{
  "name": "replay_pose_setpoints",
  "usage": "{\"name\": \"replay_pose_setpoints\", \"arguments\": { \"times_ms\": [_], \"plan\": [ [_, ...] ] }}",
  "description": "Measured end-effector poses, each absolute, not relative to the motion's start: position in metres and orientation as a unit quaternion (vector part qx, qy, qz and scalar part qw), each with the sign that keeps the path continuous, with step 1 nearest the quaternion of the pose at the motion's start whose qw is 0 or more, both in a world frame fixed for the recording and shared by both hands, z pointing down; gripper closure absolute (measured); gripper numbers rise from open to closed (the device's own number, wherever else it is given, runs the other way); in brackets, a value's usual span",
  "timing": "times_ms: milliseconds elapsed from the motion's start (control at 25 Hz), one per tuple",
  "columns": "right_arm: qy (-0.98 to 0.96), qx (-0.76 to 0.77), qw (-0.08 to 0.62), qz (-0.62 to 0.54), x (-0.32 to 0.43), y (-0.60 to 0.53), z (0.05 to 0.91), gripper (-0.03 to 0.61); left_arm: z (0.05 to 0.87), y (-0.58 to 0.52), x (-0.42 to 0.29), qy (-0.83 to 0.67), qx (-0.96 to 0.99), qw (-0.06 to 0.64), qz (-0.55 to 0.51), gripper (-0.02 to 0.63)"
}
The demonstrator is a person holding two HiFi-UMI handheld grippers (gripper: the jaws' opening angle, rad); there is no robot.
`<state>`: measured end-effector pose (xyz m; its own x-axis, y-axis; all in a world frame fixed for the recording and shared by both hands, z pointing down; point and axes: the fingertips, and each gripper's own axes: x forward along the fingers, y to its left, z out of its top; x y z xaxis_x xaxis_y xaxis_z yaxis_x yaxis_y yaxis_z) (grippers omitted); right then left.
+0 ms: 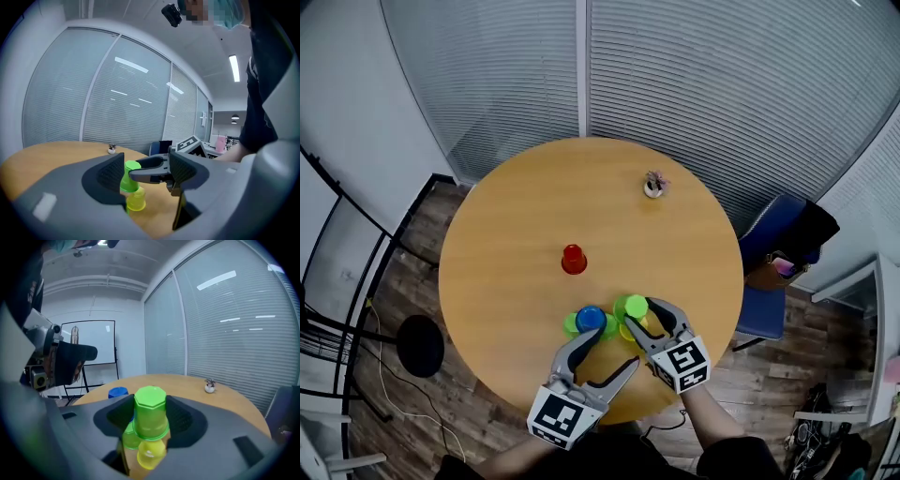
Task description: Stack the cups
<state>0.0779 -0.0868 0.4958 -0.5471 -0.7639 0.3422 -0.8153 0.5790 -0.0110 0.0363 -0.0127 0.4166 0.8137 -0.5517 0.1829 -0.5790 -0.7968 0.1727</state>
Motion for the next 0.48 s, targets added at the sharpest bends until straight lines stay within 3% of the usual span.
{"name": "replay_pose_setpoints", "arguments": {
  "times_ms": [480],
  "plan": [
    [-0.871, 0.450, 0.168, 0.099, 0.070, -0.070, 0.518, 0.359, 0.426, 0.002, 0.032, -0.291, 0.949, 0.099, 0.068, 0.308]
  ]
}}
